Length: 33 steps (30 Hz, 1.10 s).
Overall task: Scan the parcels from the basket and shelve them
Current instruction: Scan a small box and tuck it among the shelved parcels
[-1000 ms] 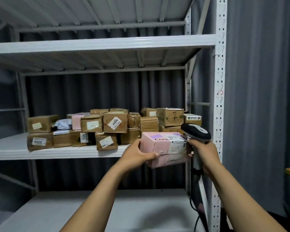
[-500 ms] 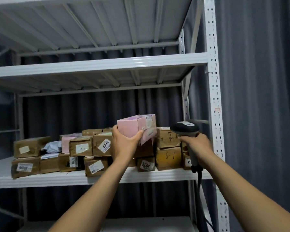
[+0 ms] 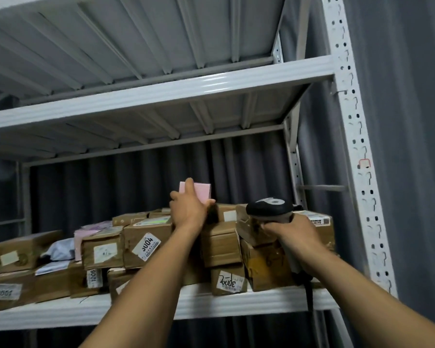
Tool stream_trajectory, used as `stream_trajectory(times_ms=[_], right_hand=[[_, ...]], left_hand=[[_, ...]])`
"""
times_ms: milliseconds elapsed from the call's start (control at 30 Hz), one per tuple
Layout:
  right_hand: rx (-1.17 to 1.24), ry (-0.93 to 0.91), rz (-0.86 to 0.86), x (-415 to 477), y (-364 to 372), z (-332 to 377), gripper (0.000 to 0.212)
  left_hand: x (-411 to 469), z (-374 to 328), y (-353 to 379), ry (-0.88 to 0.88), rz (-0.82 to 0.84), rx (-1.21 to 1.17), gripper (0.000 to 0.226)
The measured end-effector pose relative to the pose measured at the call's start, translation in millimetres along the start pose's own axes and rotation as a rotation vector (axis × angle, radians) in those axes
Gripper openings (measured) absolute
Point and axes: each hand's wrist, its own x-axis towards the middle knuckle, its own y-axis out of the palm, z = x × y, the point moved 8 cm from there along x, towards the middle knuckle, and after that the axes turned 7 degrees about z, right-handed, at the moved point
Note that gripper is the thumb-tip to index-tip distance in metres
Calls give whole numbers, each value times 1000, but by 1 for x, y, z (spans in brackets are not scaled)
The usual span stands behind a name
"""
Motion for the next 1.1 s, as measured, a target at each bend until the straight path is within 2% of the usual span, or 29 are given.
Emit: stream_trajectory(times_ms=[233,400,500,567,633,667,733,833,1100], right_hand=[[34,13,9,9,2,-19,28],[23,15,-20,5,-2,-22,22],[6,8,-20,0,-3,-20,21],[-6,-9,-17,-2,-5,-18,20],[-30,-20,-3,-3,-3,-16,19],[-41,-21,5,-3,-1,-15,20],[-46,-11,0,-3,3,-15,19],[-55,-3,16,-4,12,-17,15],[-82,34,57,-11,24,-28,18]], left_hand=[[30,7,30,-18,65,67,75],[38,14,46,5,207,103,59],[34,15,38,51,221,176,61],[24,5,23,205,149,339,62],[9,-7,13,457,73,595,51],[2,-8,14,560,92,705,47],[-5,-1,20,629,217,850,46],[-4,9,31,577,370,979,49],[10,18,53,396,477,998,51]])
